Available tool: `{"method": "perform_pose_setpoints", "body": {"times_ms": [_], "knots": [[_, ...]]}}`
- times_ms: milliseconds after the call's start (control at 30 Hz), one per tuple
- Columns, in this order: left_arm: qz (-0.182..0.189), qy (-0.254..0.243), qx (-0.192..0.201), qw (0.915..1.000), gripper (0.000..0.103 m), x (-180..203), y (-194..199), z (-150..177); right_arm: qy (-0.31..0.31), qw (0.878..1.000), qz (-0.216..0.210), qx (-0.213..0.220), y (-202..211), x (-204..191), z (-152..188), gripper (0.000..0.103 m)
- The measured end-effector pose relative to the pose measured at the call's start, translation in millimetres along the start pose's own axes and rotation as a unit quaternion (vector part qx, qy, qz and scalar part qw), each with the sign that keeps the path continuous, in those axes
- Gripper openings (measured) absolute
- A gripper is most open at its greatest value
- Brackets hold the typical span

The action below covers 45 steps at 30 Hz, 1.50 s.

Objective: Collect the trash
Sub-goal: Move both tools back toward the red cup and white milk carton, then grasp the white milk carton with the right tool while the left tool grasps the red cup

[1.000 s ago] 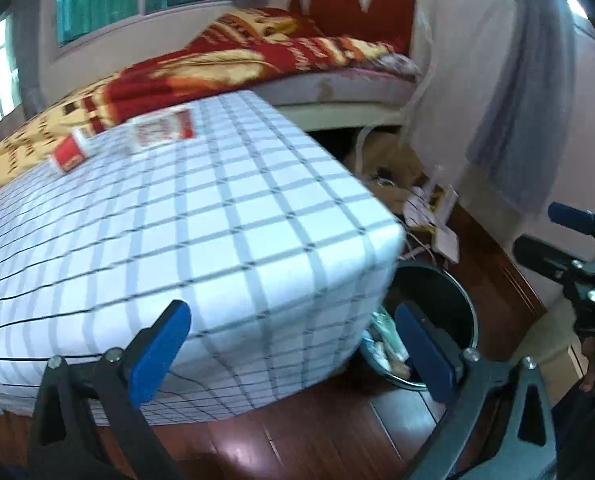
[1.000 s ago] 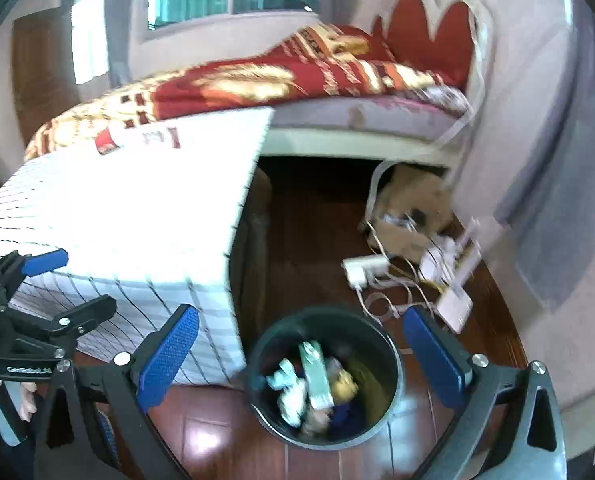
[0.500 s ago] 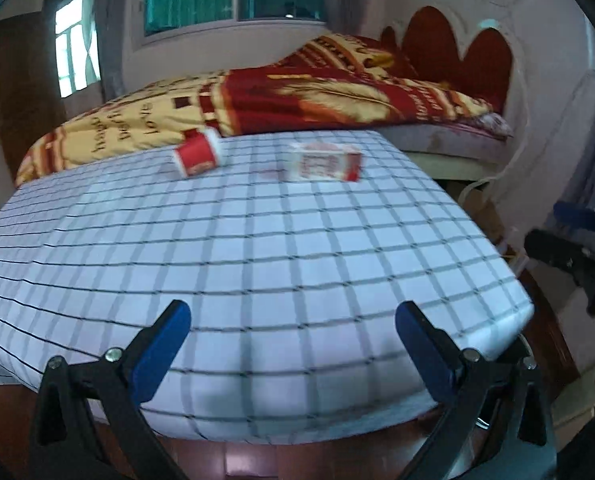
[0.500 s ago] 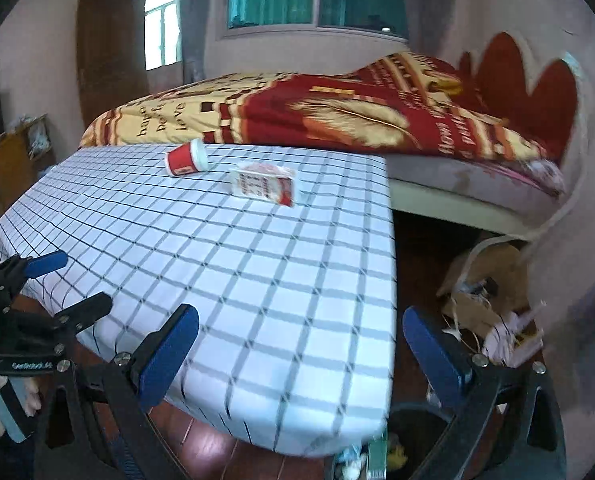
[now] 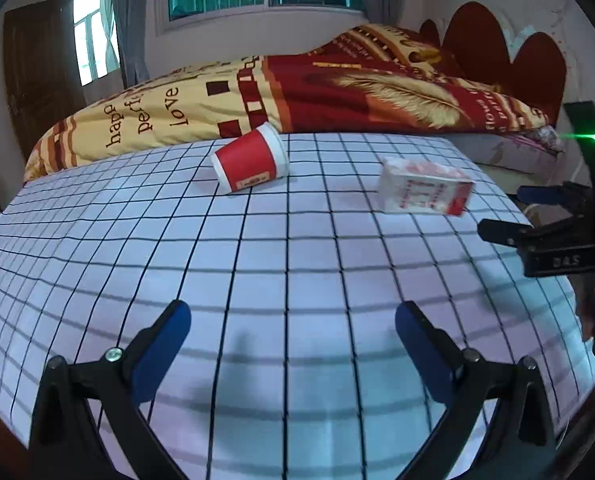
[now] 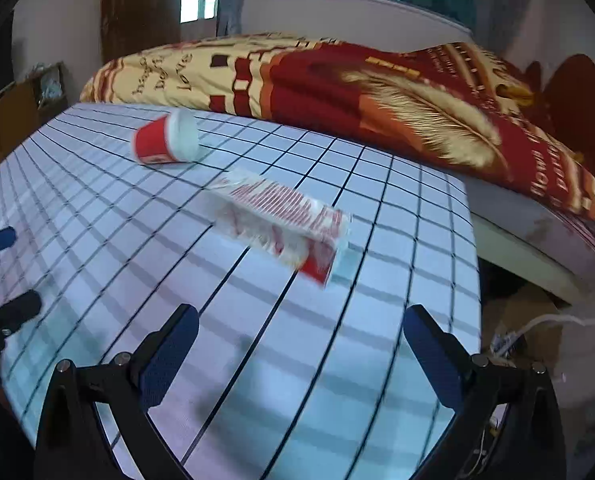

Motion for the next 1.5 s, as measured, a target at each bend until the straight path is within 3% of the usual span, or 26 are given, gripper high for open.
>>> {"method": "perform_pose_setpoints", "body": {"times_ms": [267,300,333,400,433,600,833,1200,1233,1267,1300,1333,1367,1500], "knots": [[-0.008,0.014,-0.012,0.9998,0.102,-13.0,-37.5,-15.9,0.032,0.999,-0.038,-0.013,-69.1,9.7,-34.0,0.102],[-0.008,0.015,-0.014,0.9998,0.102,-13.6,-39.9,-17.0,0.034,0.998,-0.053,-0.014,-72.1,7.5,-34.4,0.092],[-0.008,0.016,-0.016,0.9997,0.102,-14.2,-42.4,-17.4,0.035,0.997,-0.062,-0.017,-74.0,4.6,-34.8,0.068],[-0.010,0.017,-0.018,0.9996,0.102,-14.9,-45.9,-17.9,0.030,0.997,-0.072,-0.018,-74.8,1.1,-35.0,0.042],[-0.009,0.018,-0.019,0.9996,0.102,-15.3,-47.4,-18.8,0.022,0.997,-0.079,-0.016,-72.9,-1.5,-34.2,0.039],[-0.015,0.024,-0.010,0.9996,0.102,-14.9,-52.5,-31.6,0.003,0.998,-0.053,-0.012,-68.9,-11.6,-35.4,0.036],[-0.050,0.032,-0.001,0.9983,0.102,-20.1,-86.2,-76.2,-0.051,0.998,-0.021,-0.002,-76.7,-4.8,-60.4,0.036],[-0.075,0.046,-0.007,0.9961,0.102,-30.6,-133.5,-109.7,-0.074,0.997,-0.020,-0.012,-87.3,-9.0,-66.5,0.036],[-0.074,0.045,-0.011,0.9961,0.100,-32.2,-136.7,-110.8,-0.074,0.997,-0.021,-0.012,-87.0,-8.8,-65.8,0.036],[-0.065,0.044,-0.019,0.9967,0.086,-34.4,-140.4,-111.1,-0.077,0.997,-0.023,-0.013,-86.6,-8.7,-66.1,0.036],[-0.058,0.044,-0.027,0.9970,0.085,-35.1,-141.2,-110.0,-0.077,0.997,-0.026,-0.014,-85.9,-9.0,-66.0,0.036],[-0.052,0.044,-0.028,0.9973,0.041,-36.5,-139.0,-108.7,-0.076,0.997,-0.025,-0.014,-84.4,-9.2,-65.7,0.036],[-0.040,0.043,-0.035,0.9976,0.008,-37.9,-135.5,-106.2,-0.074,0.997,-0.023,-0.011,-80.9,-9.7,-65.0,0.036],[-0.027,0.035,-0.019,0.9989,0.011,-37.0,-108.6,-95.7,-0.063,0.998,-0.019,-0.002,-65.2,-11.8,-60.1,0.036]]}}
Point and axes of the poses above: each gripper's, at about its wrist camera, not at the fingertips, and y roughly against the way its jaws point, x to its right, z to its underside, the point moved 2 cm from there along -y, roughly the way its jaws point, and after that the axes turned 2 degrees about -y, right-handed, at the moved point
